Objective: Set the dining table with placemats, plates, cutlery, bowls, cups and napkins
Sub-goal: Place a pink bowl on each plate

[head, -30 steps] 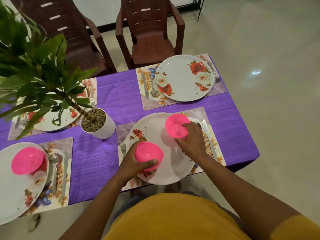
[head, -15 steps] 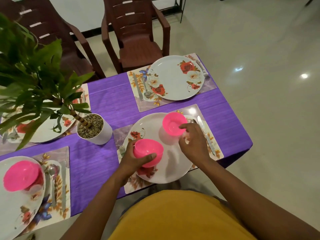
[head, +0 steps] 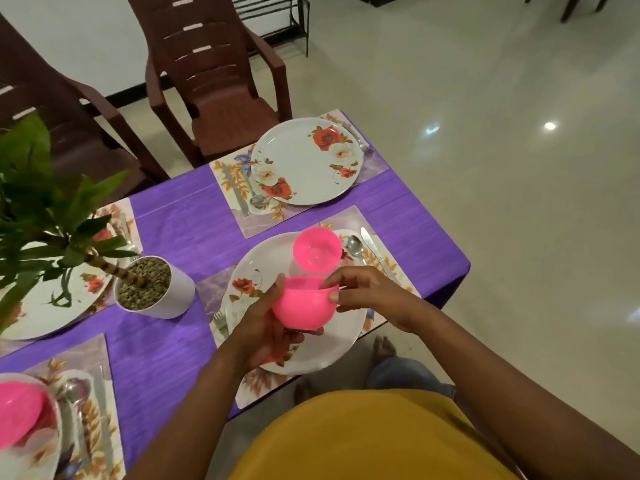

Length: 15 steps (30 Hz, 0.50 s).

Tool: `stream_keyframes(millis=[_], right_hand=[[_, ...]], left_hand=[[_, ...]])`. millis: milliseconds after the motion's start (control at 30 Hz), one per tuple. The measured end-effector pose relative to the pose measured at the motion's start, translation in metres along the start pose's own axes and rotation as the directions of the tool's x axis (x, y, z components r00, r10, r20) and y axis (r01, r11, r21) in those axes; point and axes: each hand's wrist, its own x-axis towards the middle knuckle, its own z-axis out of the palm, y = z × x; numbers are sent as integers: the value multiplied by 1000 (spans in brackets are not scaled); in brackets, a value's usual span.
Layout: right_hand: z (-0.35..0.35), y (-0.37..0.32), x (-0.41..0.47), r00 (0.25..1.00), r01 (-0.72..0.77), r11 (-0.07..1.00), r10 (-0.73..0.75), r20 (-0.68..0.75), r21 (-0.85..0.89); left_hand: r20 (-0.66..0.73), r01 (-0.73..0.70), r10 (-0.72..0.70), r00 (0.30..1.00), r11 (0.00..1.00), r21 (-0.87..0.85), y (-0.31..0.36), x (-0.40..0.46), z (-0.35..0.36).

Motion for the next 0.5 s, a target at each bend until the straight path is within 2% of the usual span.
stream_keyframes(millis=[133,267,367,500], right_hand=[[-39,3,-1,999,35,999,-35,-24,-23],[-94,4,-4,998,38,996,-33,57,-76],[-144,0,-3,986,23,993,-4,165,-114],[-204,-6,3,958,86,972,-21,284,-217]], left_hand=[[-50,-42,47,998,994,98,0,21,26],[-105,-49,64,992,988,148,0,48,55],[-135,-46,61,989,993,110,-1,72,89],[-98,-73,75,992,997,24,-1,99,138]])
